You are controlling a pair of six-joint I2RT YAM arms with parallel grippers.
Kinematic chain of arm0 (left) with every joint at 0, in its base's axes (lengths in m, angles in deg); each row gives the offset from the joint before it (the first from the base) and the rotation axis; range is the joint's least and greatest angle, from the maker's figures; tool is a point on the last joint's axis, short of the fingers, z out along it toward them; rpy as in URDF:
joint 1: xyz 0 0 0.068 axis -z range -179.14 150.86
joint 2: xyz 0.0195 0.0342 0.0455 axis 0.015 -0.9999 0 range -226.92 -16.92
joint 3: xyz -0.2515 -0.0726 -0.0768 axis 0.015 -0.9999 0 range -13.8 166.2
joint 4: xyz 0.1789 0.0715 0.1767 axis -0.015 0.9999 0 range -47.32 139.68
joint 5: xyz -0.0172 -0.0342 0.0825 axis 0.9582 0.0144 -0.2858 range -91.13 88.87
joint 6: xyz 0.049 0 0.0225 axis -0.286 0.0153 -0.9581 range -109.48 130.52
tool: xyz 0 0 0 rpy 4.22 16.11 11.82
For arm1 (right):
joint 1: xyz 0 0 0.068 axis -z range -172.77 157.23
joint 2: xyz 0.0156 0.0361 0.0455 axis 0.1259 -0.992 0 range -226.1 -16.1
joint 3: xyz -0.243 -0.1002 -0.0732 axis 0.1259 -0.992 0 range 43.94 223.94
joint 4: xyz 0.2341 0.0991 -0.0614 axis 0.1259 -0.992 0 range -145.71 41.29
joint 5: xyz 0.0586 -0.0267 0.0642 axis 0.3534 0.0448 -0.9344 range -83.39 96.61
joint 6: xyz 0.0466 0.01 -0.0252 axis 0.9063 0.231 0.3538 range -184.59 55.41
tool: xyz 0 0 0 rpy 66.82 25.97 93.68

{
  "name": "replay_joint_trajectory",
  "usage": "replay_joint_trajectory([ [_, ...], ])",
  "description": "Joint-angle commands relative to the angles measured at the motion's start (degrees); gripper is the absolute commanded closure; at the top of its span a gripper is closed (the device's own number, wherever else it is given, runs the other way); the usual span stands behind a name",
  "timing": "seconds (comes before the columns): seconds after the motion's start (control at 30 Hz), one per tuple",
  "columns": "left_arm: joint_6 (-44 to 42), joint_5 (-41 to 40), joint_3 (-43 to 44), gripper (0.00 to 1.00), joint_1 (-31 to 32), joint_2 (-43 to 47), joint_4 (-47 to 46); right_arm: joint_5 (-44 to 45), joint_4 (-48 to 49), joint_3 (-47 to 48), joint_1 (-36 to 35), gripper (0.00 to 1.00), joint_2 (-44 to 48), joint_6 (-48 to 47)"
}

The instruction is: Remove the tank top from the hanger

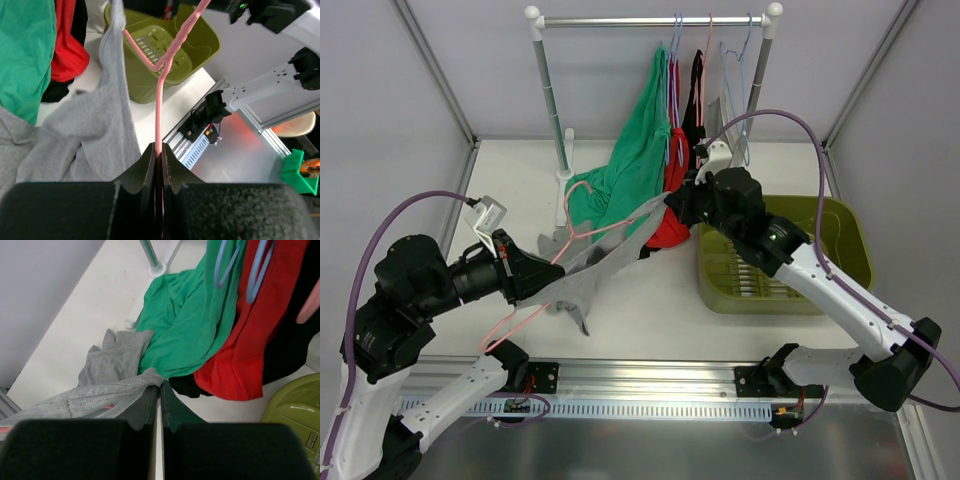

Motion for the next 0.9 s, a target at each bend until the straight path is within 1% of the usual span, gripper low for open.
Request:
replay_joint_trajectory([
  [0.0,-1.05,3.93,4.40,1.00,-0.11,-0.68,-2.49,-2.96,-0.12,0.02,0.64,1.00,-1.61,-1.32],
  [0.07,-1.40,4.37,6.86,1.00,-0.11,-1.82,-2.67,-4.99,-0.12,-0.42,0.72,1.00,-1.52,-1.85],
  [0.2,-1.58,6.30,10.82,1.00,-0.02,-4.81,-4.24,-10.27,0.67,-2.44,0.72,1.00,2.77,-1.50],
  [0.3,-0.97,9.65,12.84,1.00,-0.02,-7.18,-7.49,-12.82,0.67,-2.97,0.72,1.00,5.76,-1.76],
  [0.4,-0.53,8.86,12.15,1.00,-0.11,-7.54,-15.47,-17.90,1.28,-4.64,0.72,1.00,8.49,0.16],
  [0.43,-0.70,8.08,9.18,1.00,-0.11,-7.19,-19.24,-19.84,2.07,-6.91,0.64,1.00,10.76,0.95],
  [0.47,-0.70,6.76,6.98,1.00,-0.11,-6.05,-28.59,-23.86,3.12,-8.58,0.72,1.00,12.18,2.88],
  [0.5,-0.70,6.14,2.08,1.00,-0.11,-5.43,-33.90,-25.90,5.92,-10.43,0.72,1.00,13.58,4.11],
  [0.53,-0.61,5.61,-0.40,1.00,-0.11,-5.08,-39.44,-27.75,7.77,-12.36,0.64,1.00,16.73,5.43],
  [0.57,-0.61,4.91,-3.12,1.00,-0.11,-4.29,-51.41,-31.85,9.62,-16.21,0.63,1.00,18.33,6.84],
  [0.6,-0.44,4.73,-5.67,1.00,-0.11,-4.29,-57.54,-33.90,11.98,-17.81,0.20,1.00,19.47,9.20],
  [0.63,-0.70,4.47,-10.22,1.00,-0.02,-4.29,-63.25,-35.48,13.66,-18.79,-0.15,1.00,21.31,9.75],
  [0.67,-1.05,3.86,-12.18,1.00,-0.11,-4.81,-73.58,-37.50,13.42,-19.84,-0.85,1.00,22.03,9.75],
  [0.73,-1.66,2.19,-15.87,1.00,-0.02,-6.12,-82.34,-37.79,9.40,-20.03,-3.40,1.00,23.26,7.75],
  [0.77,-1.93,1.22,-16.33,1.00,-0.11,-7.87,-85.52,-36.57,7.37,-19.85,-4.45,1.00,24.05,6.69],
  [0.8,-2.37,-0.18,-16.42,1.00,-0.11,-8.93,-90.16,-35.68,2.74,-19.33,-6.03,1.00,24.32,5.37],
  [0.87,-4.48,0.77,-17.30,1.00,-0.11,-11.83,-95.80,-34.54,0.33,-19.41,-7.01,1.00,24.58,3.95],
])
